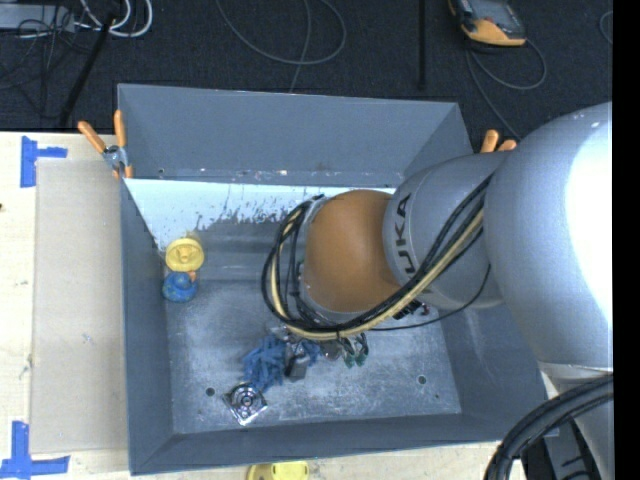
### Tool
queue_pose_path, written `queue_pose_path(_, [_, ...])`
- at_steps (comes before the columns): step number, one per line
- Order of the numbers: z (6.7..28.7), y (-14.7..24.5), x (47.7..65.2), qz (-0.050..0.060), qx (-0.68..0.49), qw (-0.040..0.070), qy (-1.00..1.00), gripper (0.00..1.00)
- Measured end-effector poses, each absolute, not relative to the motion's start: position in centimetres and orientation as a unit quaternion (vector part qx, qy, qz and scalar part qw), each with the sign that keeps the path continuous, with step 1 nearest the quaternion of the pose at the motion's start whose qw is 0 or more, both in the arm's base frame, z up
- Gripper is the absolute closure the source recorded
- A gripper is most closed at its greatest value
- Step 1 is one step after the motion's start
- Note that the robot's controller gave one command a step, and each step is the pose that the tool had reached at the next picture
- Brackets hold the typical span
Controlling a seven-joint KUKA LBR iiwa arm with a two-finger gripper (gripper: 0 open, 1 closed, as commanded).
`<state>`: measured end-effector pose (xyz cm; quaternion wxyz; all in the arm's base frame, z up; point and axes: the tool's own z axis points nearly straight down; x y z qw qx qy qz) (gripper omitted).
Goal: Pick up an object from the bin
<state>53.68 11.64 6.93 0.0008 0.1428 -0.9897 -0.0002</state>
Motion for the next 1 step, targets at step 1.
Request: queue_pose_path(1, [26.62,8.62,55.17,0.0,0.151,-0.004,-0.988,1.0])
